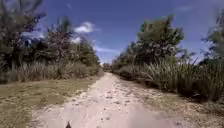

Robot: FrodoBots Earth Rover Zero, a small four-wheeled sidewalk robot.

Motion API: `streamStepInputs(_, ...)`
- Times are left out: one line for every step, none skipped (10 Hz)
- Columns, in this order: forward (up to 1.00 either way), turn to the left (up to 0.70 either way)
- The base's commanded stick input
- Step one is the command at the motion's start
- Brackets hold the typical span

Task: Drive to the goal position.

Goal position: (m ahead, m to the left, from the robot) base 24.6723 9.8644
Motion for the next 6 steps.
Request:
streamStepInputs(0.70,0.00)
streamStepInputs(0.70,0.00)
streamStepInputs(0.70,0.00)
streamStepInputs(0.70,0.00)
streamStepInputs(0.70,0.00)
streamStepInputs(0.70,0.00)
